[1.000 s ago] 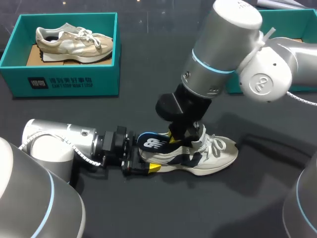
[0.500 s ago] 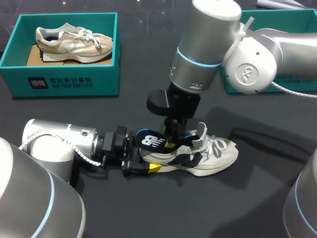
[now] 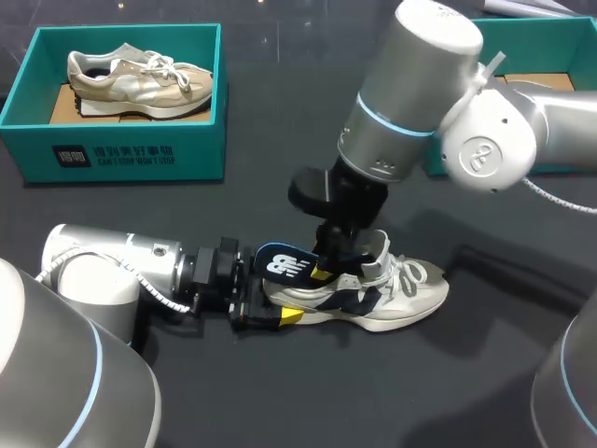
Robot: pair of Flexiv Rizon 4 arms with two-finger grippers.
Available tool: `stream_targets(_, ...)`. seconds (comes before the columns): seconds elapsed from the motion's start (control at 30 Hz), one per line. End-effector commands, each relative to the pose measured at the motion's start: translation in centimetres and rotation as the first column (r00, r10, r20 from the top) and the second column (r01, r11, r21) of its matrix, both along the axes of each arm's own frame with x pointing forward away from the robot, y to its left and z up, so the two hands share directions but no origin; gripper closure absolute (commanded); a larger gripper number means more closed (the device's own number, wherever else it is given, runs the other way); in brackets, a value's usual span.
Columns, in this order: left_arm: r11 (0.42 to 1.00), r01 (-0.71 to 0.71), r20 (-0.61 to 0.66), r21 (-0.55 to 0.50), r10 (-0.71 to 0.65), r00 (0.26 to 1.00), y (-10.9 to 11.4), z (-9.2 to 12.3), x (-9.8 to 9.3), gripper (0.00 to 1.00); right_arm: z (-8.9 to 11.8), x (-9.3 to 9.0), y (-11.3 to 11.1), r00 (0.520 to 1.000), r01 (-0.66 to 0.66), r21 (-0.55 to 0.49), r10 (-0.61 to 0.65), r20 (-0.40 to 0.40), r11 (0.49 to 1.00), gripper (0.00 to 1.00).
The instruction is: Take the shoe out of the shoebox, open the shoe tongue, remove and reinsert the insole, then place the shoe into the shoebox
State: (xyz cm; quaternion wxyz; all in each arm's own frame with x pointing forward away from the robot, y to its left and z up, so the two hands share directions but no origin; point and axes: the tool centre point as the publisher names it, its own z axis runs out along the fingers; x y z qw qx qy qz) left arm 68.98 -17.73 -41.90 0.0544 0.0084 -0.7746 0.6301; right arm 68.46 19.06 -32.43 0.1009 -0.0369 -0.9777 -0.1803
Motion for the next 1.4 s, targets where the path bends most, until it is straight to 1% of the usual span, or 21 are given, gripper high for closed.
stream_targets(0.03,1.0,-0.001,0.0,0.001,0.001,1.0,0.1,-0.2,-0.1,1.0,-0.7,0.2,-0.9,1.0,0.007,0.077,-0.006,-0.011,0.997,0.55)
stream_targets(0.17,1.0,-0.001,0.0,0.001,0.001,1.0,0.1,-0.2,-0.1,1.0,-0.8,0.3,-0.7,1.0,0.004,0.102,-0.002,-0.018,0.995,0.54)
stream_targets(0.43,1.0,-0.001,0.0,0.001,0.001,1.0,0.1,-0.2,-0.1,1.0,-1.3,-0.1,-0.3,0.999,-0.005,0.145,0.01,-0.036,0.989,0.59)
stream_targets(0.67,1.0,-0.001,0.0,0.001,0.001,1.0,0.1,-0.2,-0.1,1.0,-1.0,-0.7,0.2,0.999,-0.009,0.153,0.015,-0.037,0.988,0.6)
stream_targets(0.9,1.0,-0.001,0.0,0.001,0.001,1.0,0.1,-0.2,-0.1,1.0,-0.7,-1.0,1.1,0.999,-0.021,0.159,0.026,-0.029,0.987,0.65)
stream_targets(1.07,1.0,-0.001,0.0,0.001,0.001,1.0,0.1,-0.2,-0.1,1.0,-0.5,-1.1,1.8,0.999,-0.031,0.159,0.035,-0.022,0.987,0.72)
stream_targets(1.27,1.0,-0.001,0.0,0.001,0.001,1.0,0.1,-0.2,-0.1,1.0,-0.9,-1.1,2.3,0.999,-0.034,0.167,0.039,-0.028,0.985,0.77)
stream_targets(1.4,1.0,-0.001,0.0,0.001,0.001,1.0,0.1,-0.2,-0.1,1.0,-1.2,-1.2,2.3,0.999,-0.025,0.175,0.031,-0.034,0.984,0.78)
